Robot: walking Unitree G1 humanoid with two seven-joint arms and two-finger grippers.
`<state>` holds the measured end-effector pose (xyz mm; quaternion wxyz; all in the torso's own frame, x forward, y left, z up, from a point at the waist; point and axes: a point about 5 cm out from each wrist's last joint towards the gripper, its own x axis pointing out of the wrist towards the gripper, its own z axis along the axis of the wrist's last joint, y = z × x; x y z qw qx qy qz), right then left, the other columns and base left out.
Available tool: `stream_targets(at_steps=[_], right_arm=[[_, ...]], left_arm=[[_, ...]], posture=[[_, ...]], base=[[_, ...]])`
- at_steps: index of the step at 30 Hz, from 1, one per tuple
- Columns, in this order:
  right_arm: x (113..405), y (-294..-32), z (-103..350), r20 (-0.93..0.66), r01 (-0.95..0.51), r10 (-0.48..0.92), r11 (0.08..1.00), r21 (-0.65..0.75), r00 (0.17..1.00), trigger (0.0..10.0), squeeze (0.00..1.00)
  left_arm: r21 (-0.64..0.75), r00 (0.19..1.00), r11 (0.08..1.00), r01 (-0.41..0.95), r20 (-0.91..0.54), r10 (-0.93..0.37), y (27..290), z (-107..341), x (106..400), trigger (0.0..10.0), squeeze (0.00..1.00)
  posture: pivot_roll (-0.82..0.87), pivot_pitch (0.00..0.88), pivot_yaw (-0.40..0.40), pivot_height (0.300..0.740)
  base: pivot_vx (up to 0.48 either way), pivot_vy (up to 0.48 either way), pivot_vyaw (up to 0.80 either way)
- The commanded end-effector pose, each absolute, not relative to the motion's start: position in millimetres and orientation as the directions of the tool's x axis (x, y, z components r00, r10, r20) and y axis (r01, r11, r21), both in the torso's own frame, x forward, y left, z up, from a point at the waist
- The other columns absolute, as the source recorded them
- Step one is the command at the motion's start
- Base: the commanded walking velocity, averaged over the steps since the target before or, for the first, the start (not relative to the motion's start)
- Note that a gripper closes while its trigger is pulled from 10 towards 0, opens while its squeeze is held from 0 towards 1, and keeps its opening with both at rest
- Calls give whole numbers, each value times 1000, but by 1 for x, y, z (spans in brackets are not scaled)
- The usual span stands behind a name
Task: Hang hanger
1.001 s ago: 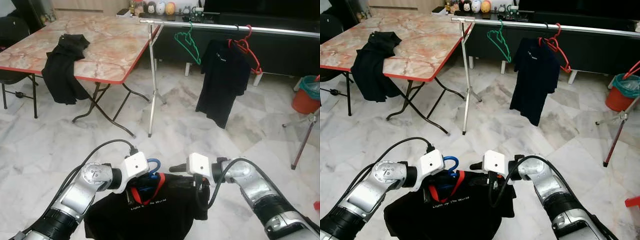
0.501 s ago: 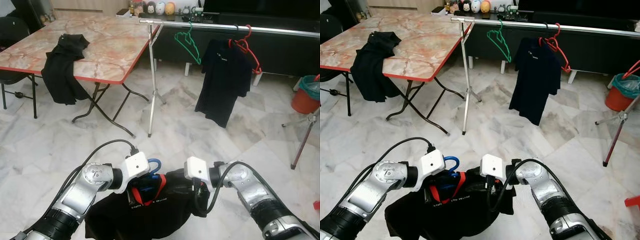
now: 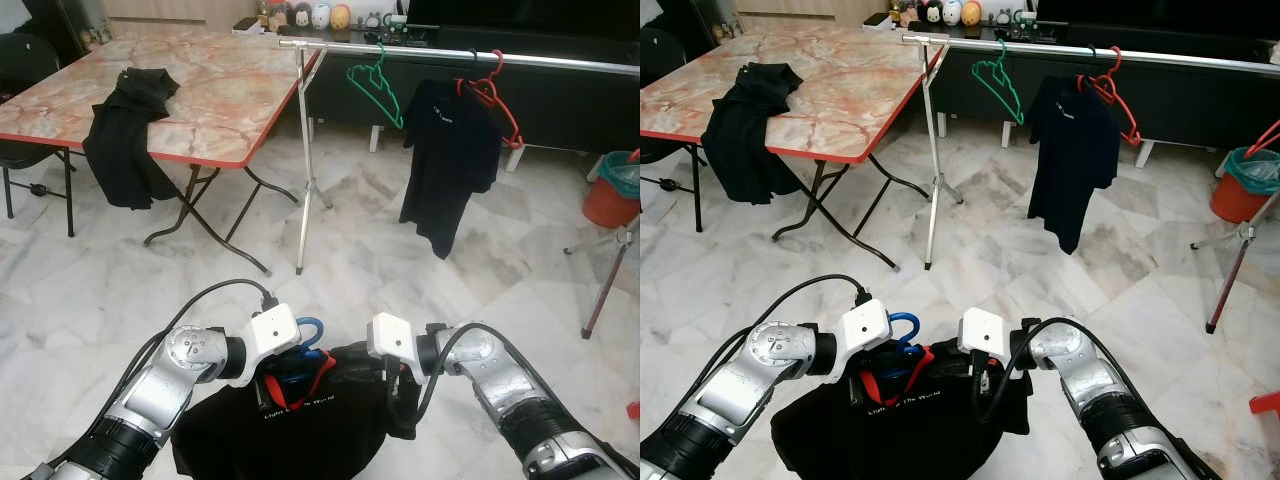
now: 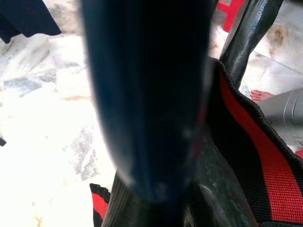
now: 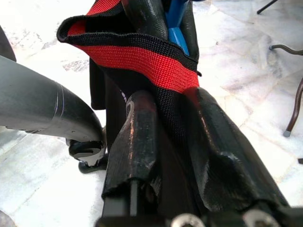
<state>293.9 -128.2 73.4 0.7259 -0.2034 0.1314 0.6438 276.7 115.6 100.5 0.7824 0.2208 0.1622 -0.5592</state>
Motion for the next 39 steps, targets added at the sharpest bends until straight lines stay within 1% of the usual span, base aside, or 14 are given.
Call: stream_targets(at_steps=[1,11,15,20,26,29,30,31,33,37,39], right_arm=[[295,-126,75,-454,-988,881,83,-134,135,0,0],[294,-127,74,-460,-989,878,82,-127,131,0,0],[295,-132,74,-476,-988,869,84,-130,137,0,0],[297,-135,71,-521,-985,839,88,-151,155,0,0],[299,-138,70,-556,-980,813,87,-180,175,0,0],[301,-143,67,-618,-973,761,74,-218,196,0,0],[301,-147,65,-658,-971,727,55,-232,199,0,0],[301,-147,65,-658,-971,727,55,-232,199,0,0],[301,-158,57,-758,-963,618,-5,-269,208,0,0],[302,-160,56,-771,-960,599,-12,-278,216,0,0],[302,-163,54,-803,-957,553,-34,-288,221,0,0]], left_arm=[[192,330,270,944,-479,-814,113,108,278,0,0],[191,328,268,944,-486,-810,116,108,278,0,0],[190,325,265,945,-493,-807,119,108,277,0,0],[214,344,270,939,-515,-785,127,109,279,0,0],[221,346,268,938,-532,-772,135,109,277,0,0],[233,333,244,942,-528,-782,140,113,275,0,0],[231,321,231,945,-529,-785,143,114,273,0,0],[231,321,231,945,-529,-785,143,114,273,0,0],[221,296,204,954,-565,-770,155,117,269,0,0],[242,334,236,941,-553,-763,164,122,272,0,0],[237,355,267,934,-535,-767,170,126,273,0,0]], posture=[[63,56,9,740],[66,57,9,740],[66,57,9,740],[66,58,9,740],[66,59,9,740],[66,59,9,740],[66,59,9,740],[66,59,9,740],[63,59,7,740],[66,61,7,740],[63,61,6,740]], base=[[0,0,0],[0,0,0],[0,0,0],[0,0,0],[0,0,0],[0,0,0],[0,0,0],[0,0,0],[0,0,0],[0,0,0],[0,0,0]])
